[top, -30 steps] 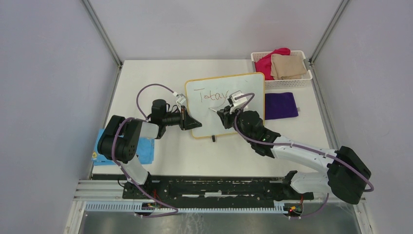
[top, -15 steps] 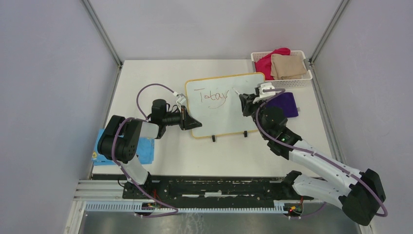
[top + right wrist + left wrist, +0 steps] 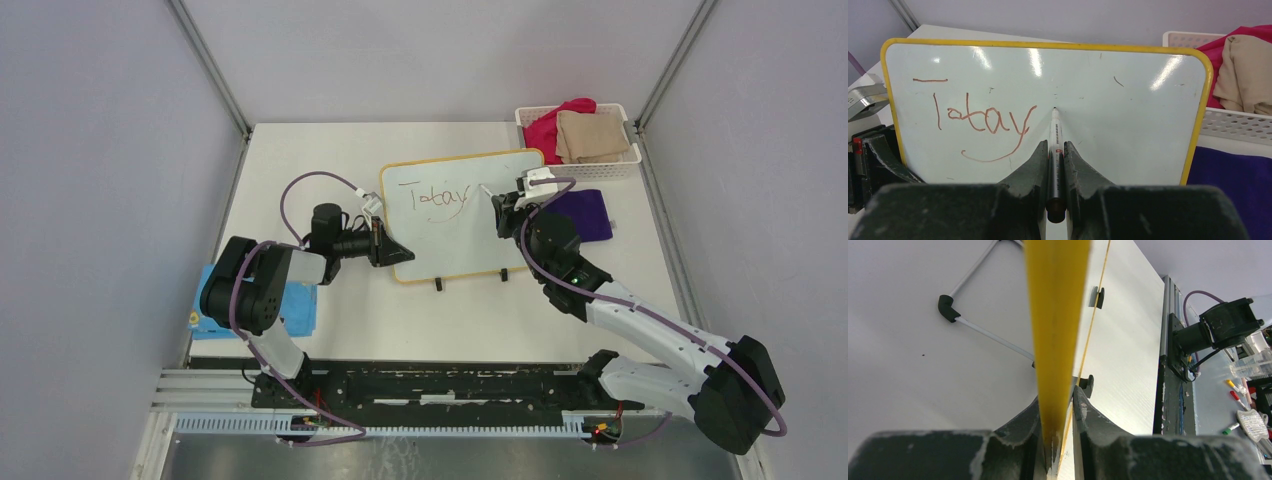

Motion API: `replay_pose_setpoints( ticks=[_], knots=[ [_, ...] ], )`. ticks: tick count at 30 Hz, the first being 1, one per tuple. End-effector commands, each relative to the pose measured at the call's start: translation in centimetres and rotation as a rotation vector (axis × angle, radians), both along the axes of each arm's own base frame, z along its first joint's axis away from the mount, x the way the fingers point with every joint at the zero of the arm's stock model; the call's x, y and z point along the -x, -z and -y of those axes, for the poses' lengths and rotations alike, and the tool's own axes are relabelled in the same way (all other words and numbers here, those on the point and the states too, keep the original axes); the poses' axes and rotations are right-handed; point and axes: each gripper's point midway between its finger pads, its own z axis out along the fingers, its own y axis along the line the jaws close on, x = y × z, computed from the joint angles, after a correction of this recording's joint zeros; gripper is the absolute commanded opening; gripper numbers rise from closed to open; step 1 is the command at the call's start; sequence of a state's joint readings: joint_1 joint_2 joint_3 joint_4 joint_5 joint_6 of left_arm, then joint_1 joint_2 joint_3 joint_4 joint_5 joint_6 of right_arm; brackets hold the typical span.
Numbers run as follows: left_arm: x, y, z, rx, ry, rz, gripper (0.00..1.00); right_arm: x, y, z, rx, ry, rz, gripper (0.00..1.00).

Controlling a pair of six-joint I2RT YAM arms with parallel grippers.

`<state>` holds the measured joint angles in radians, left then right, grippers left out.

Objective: Write a sentence on the whiteboard

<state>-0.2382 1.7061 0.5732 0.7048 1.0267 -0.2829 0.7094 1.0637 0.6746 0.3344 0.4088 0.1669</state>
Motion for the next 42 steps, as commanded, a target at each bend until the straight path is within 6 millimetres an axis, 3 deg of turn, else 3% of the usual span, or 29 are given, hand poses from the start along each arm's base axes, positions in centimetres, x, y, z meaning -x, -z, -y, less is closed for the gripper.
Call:
replay_pose_setpoints(
  ticks=[1,10,29,32,39,42],
  knots=[
    [0.8,3.2,-0.4,-0.099,-0.038,-0.082,0.02,-0.7,-4.2,0.0,-0.069,0.014,0.093,0.0],
    [0.7,3.2,-0.4,-0.099,-0.038,-0.08,0.02,-1.4,-4.5,-0.2,-0.071,0.016,0.095,0.0],
    [0.7,3.3,-0.4,-0.101,-0.039,-0.083,0.02,-0.3,-0.6,-0.5,-0.07,-0.031,0.01,0.0],
    [0.7,3.3,-0.4,-0.1,-0.039,-0.087,0.02,0.0,-0.9,-0.3,-0.072,-0.03,0.014,0.0],
    [0.7,3.2,-0.3,-0.1,-0.038,-0.083,0.02,0.6,-4.3,1.3,-0.104,0.013,0.088,0.0],
    [0.7,3.3,-0.4,-0.102,-0.038,-0.085,0.02,0.5,-4.2,2.2,-0.087,0.048,0.084,0.0]
  ],
)
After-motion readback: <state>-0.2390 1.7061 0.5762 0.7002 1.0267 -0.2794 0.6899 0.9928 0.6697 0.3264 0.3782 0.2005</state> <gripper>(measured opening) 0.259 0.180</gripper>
